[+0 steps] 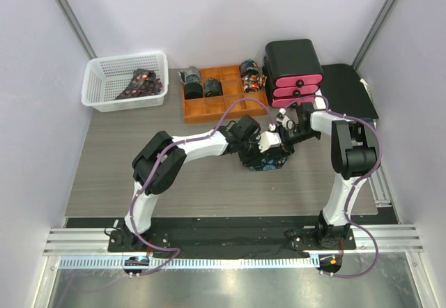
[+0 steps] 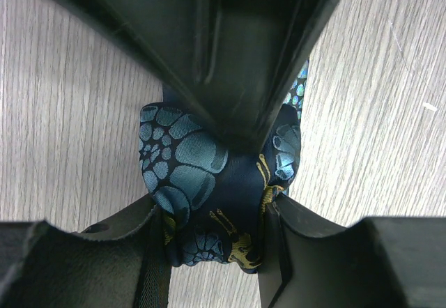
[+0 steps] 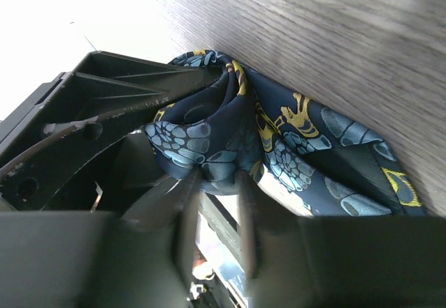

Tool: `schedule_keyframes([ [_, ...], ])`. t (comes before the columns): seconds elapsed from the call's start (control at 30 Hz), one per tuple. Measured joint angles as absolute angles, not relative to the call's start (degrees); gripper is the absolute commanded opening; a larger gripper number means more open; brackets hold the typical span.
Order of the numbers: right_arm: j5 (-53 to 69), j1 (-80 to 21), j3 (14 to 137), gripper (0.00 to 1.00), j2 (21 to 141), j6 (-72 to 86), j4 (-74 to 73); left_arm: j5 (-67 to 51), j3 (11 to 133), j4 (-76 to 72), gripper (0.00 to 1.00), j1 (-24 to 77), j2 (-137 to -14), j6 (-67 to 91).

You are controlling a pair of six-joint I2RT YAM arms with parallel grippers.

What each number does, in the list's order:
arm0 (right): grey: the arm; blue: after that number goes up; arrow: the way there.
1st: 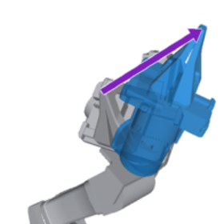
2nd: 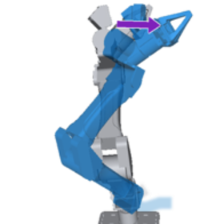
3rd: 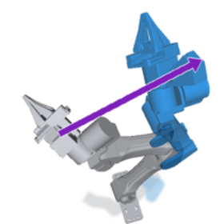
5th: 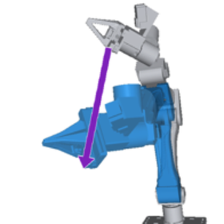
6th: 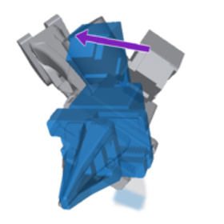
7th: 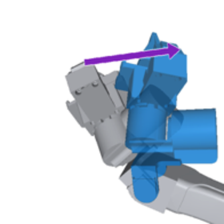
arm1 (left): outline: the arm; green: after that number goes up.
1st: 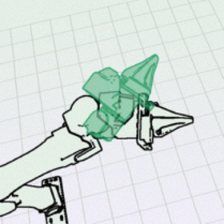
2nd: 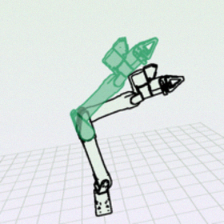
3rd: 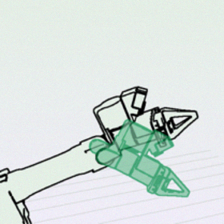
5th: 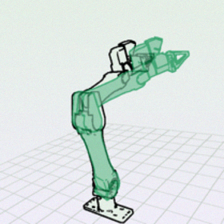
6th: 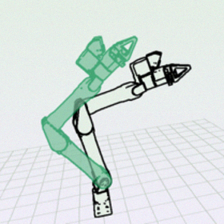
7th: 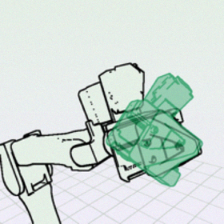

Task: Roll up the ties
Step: Roll the tie at the center of the board.

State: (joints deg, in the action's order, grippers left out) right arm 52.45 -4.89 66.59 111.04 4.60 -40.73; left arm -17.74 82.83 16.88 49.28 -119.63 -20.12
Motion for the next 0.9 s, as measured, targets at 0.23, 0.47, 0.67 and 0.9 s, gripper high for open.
schedule_keyframes([
  [0.23,53.2,-4.9,66.3,0.01,112.3,3.2,-40.6,-17.4,83.7,18.0,0.34,49.4,-120.0,-20.2],
  [0.47,53.1,-4.9,66.3,0.01,113.4,3.0,-40.5,-17.7,83.9,18.2,0.48,49.4,-119.9,-20.2],
  [0.67,50.9,-4.9,66.4,0.01,114.8,3.0,-40.9,-21.5,81.3,15.7,0.57,48.5,-118.5,-20.1],
  [0.9,46.7,-4.9,67.1,0.01,114.9,3.1,-42.4,-27.9,77.0,11.4,0.65,46.8,-115.8,-17.7],
])
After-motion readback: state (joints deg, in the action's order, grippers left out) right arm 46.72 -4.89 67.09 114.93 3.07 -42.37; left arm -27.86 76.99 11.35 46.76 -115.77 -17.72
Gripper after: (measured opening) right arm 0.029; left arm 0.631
